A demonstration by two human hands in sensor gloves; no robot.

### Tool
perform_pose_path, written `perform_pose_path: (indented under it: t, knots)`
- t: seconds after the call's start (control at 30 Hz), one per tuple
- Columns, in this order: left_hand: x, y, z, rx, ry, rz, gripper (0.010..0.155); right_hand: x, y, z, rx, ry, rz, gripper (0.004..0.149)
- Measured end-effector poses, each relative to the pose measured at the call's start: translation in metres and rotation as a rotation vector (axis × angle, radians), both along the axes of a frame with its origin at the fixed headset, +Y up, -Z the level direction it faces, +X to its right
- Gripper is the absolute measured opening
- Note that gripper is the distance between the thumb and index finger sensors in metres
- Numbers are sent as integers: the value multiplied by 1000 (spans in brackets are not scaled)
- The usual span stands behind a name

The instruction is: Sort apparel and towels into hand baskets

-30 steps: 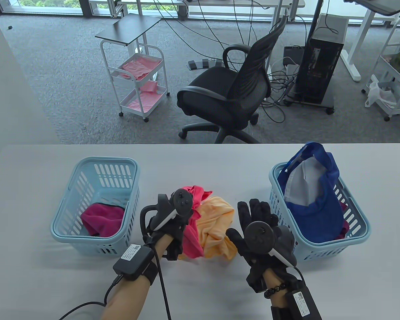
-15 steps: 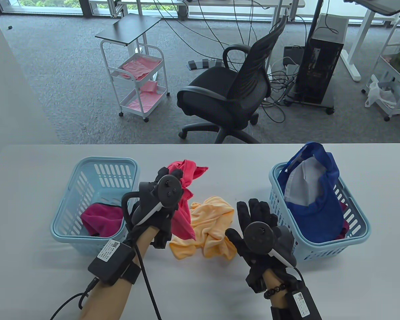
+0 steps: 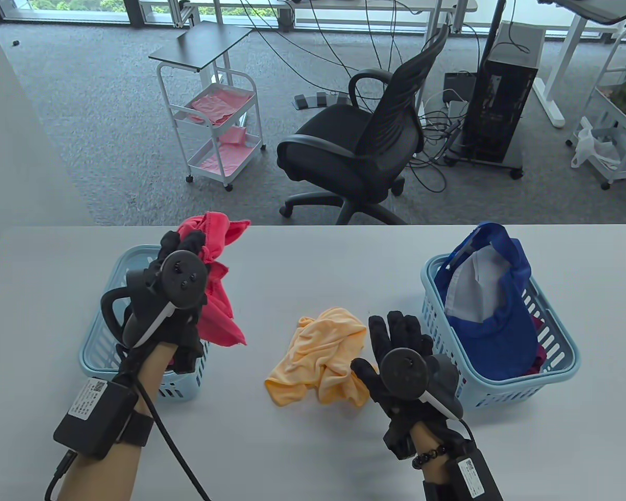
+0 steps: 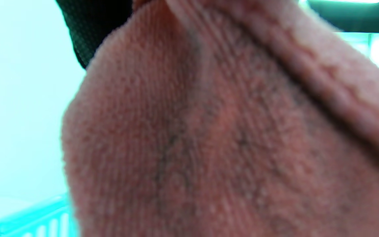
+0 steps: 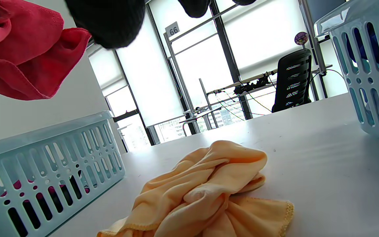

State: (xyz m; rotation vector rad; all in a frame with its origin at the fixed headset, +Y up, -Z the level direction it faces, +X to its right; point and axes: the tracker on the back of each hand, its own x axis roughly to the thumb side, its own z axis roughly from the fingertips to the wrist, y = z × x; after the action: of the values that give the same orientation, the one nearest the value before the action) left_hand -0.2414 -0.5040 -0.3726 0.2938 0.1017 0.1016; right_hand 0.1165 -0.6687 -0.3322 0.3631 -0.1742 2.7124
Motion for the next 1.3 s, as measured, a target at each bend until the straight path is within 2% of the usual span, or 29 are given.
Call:
perform_pose_path:
  t: [0.2,0.4,0.8,1.3]
  knots:
    - [-34,-1,-4,7,99,-10,53,0,0,0,-2,-1,4,81]
    - [-54,-17,-13,-27,164,-23,53,0,0,0,-2,-2,6,81]
    - [-67,-55,-28,-107,214,-56,54,-1,1,0,-7,-5,15,81]
    - [-73,-77,-33,-192,227,-86,57,-1,1,0,-12,-4,23,81]
